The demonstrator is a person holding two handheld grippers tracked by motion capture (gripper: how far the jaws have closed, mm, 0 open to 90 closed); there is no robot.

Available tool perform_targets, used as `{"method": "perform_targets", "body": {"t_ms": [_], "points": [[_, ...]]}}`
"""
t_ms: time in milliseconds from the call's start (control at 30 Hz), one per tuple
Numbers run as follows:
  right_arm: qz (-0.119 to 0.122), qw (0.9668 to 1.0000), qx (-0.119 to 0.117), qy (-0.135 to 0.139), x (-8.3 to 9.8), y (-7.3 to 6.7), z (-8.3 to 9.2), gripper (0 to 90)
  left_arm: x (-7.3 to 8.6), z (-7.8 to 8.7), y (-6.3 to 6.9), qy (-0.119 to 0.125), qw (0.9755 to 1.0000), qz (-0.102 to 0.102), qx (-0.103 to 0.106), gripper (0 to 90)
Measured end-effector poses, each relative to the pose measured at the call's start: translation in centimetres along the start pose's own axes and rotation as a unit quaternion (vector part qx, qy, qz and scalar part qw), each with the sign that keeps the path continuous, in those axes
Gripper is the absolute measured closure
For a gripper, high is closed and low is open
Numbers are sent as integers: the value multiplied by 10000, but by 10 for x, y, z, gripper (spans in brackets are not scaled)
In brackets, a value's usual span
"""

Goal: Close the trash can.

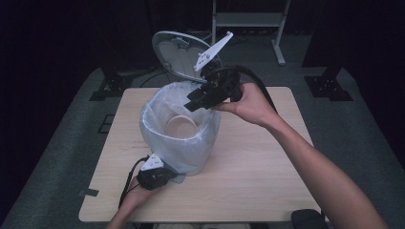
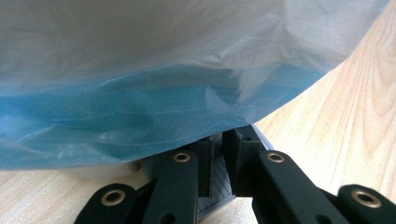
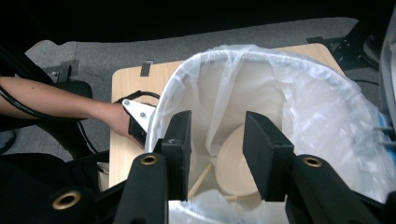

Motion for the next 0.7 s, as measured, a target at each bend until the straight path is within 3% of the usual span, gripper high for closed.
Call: {"method": "perform_targets", "body": {"t_ms": [500,700], "points": [[-241,9993,164,249,24,14,30,553,0,0,0,-9,10000,-13,13,825],[-306,9990,246,196,35,18,36,512,0,0,0,-9,10000,-14,12,825]]}}
Point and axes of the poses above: each handheld gripper's, and its own axes: z roughly backward along the jaws, x roughly out of its underside, y roughly to its right, the point moved 10 cm from there along -z, roughly forward along the jaws, and after that the axes turned 14 degrees about x, right-handed, at the moved point
